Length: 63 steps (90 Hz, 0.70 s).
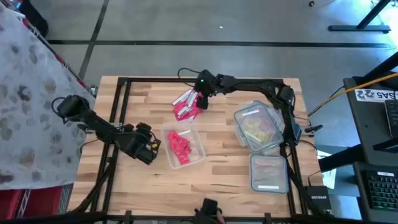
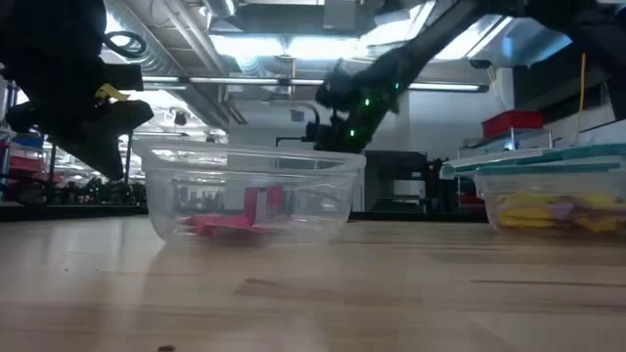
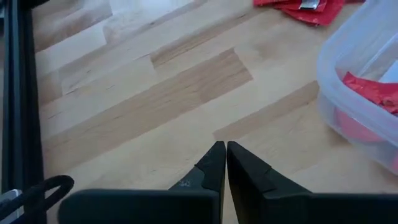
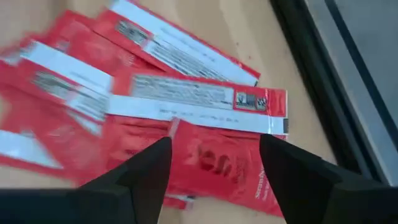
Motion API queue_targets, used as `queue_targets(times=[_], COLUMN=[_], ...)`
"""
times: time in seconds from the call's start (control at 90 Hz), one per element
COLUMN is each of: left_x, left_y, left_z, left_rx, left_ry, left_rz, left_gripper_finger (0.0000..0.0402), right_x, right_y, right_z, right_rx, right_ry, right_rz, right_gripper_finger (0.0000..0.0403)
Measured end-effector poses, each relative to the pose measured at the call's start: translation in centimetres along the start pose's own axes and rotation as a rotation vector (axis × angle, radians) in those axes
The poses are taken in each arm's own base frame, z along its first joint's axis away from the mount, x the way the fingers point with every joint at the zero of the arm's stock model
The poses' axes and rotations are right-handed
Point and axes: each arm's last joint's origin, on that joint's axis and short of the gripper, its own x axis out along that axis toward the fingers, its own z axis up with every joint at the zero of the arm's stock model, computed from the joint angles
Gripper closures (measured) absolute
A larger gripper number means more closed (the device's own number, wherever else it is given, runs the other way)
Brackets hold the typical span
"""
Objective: Sort candy
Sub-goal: Put the pink candy strip into the left transparent bin
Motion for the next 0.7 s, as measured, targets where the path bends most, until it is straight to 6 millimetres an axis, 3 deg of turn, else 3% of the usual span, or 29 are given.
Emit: queue_targets(times=[0.289,0.389,0.511,0.7], left_x=[0.0,0.0,0.0,0.0], left_y=[0.0,0.0,-0.1,-0.2], left_z=[0.0,0.0,0.0,0.0], left_rx=[-0.009,-0.01,-0.017,-0.015], left_ry=[0.0,0.0,0.002,0.002], left_rz=[-0.002,-0.003,-0.008,-0.013], left_gripper_finger=[0.0402,0.0402,0.0402,0.0402], right_x=[2.2,2.2,1.4,-1.5], right_y=[-0.3,0.2,1.3,3.8], right_z=[-1.9,-2.2,-2.6,-2.3], right_rx=[-0.028,-0.069,-0.109,-0.211], right_ry=[0.077,0.129,0.19,0.221], right_rz=[0.172,0.142,0.237,0.403], right_gripper_finger=[0.018,0.0197,0.0217,0.0229])
